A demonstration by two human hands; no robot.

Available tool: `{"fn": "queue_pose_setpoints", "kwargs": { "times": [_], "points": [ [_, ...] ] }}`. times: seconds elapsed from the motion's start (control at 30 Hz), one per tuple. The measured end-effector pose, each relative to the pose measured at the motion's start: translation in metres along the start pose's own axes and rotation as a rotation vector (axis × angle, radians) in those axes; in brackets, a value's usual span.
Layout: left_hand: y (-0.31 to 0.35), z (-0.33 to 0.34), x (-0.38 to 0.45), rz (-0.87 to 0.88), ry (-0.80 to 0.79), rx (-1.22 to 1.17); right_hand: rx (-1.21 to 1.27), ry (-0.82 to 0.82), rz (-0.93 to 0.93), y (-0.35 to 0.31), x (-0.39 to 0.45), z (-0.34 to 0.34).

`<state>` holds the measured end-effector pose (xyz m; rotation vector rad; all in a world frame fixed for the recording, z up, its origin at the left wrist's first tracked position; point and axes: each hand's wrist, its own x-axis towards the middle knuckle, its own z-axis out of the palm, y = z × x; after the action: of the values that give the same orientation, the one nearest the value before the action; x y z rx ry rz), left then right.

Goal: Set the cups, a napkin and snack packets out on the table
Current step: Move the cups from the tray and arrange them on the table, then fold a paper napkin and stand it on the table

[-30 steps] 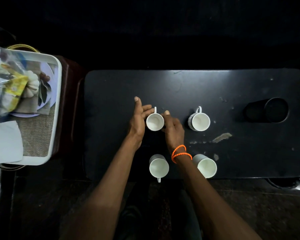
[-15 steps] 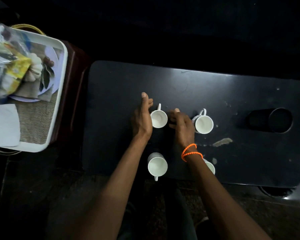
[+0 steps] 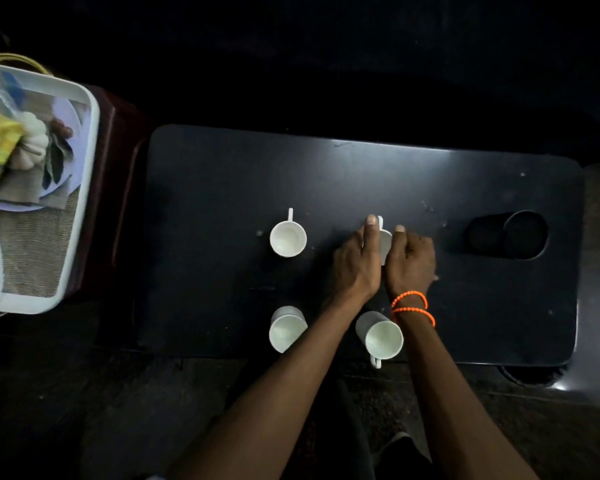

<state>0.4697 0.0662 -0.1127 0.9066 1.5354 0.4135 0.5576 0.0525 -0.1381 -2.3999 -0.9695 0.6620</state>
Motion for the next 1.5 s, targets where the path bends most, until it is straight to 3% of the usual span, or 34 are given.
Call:
{"fn": "queue_pose_setpoints", "kwargs": {
  "times": [0.1, 0.33, 0.57, 0.63, 0.83, 0.97, 1.13, 1.27, 1.37, 1.5],
  "points": [
    [0.000, 0.009, 0.001, -0.004, 0.072, -0.013, 0.045, -0.086, 0.013, 0.004, 0.000, 0.000],
    [0.007, 0.002, -0.010, 0.080, 0.075, -0.013, -0.108, -0.015, -0.136, -0.016, -0.001, -0.006],
    [0.040, -0.065, -0.019, 0.070, 0.170, -0.254, -0.050, 0.022, -0.358, -0.088, -0.010, 0.013],
    [0.048, -0.098, -0.020, 0.103, 0.228, -0.278, 0.069, -0.022, -0.384, -0.113, -0.017, 0.027],
    [0.037, -0.219, -0.022, 0.162, 0.557, -0.294, 0.256, -0.265, -0.453, -0.198, -0.076, 0.097],
    [0.007, -0.298, -0.031, 0.178, 0.662, -0.368, 0.279, -0.449, -0.574, -0.257, -0.133, 0.151],
    [-0.040, -0.380, -0.040, 0.105, 0.816, -0.447, 0.206, -0.703, -0.645, -0.319, -0.200, 0.213],
    [-0.077, -0.441, -0.049, -0.028, 1.029, -0.409, -0.008, -0.920, -0.780, -0.351, -0.243, 0.264],
    [-0.102, -0.479, -0.058, -0.102, 1.219, -0.435, -0.166, -0.953, -0.865, -0.363, -0.268, 0.297],
    [-0.130, -0.512, -0.065, -0.312, 1.444, -0.397, -0.283, -0.779, -0.894, -0.365, -0.290, 0.320]
  ]
}}
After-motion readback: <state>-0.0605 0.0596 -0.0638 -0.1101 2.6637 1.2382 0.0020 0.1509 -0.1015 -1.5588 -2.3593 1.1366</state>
